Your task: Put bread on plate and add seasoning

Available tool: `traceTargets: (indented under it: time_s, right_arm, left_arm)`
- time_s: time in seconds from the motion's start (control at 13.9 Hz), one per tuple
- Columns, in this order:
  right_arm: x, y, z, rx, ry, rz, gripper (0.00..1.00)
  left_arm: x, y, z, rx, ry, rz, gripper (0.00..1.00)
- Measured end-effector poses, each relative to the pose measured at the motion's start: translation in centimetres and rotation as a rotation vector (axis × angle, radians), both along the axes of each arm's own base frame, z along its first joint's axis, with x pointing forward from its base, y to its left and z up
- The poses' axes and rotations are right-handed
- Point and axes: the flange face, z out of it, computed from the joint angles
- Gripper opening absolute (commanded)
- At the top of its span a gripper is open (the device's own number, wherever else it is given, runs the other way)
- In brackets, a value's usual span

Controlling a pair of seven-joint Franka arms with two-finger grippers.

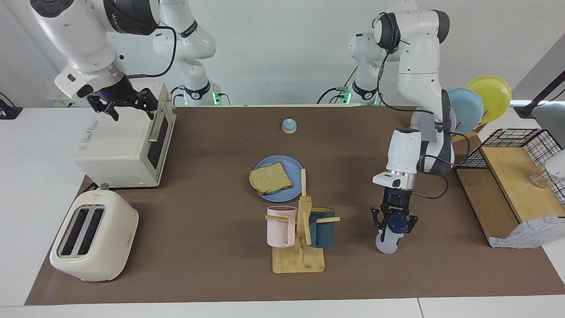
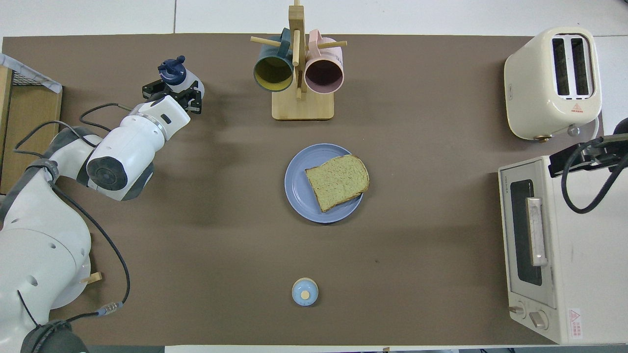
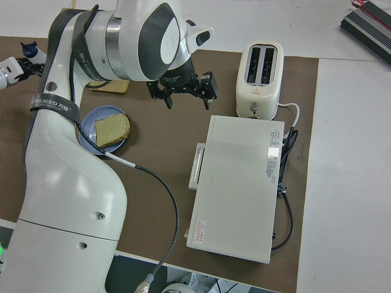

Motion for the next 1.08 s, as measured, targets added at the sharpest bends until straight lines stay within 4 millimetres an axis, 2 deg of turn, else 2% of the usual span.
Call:
traceTargets:
  time_s: [0.58,0.86,0.94,1.08]
  right_arm:
    - [-0.1,0.2,-0.1,0.018,0.005,-0.001,1.00]
    - [-0.1,0.2,-0.1,0.019,0.005,-0.001,1.00]
    - [-0.1,0.2,-0.1,0.020,0.005,-0.001,1.00]
    - [-0.1,0.2,0.0,0.020,0.005,-0.001,1.00]
  left_arm:
    - [0.0,0.3,-0.6,-0.001,0.008,0.005,1.00]
    - [-1.1,0.8,-1.9,-0.001,0.028,-0.008,1.00]
    - [-1.5,0.9,-1.8,-0.006,0.026,-0.009,1.00]
    - [-2.5,1.0,-0.4,-0.017,0.016,-0.011,1.00]
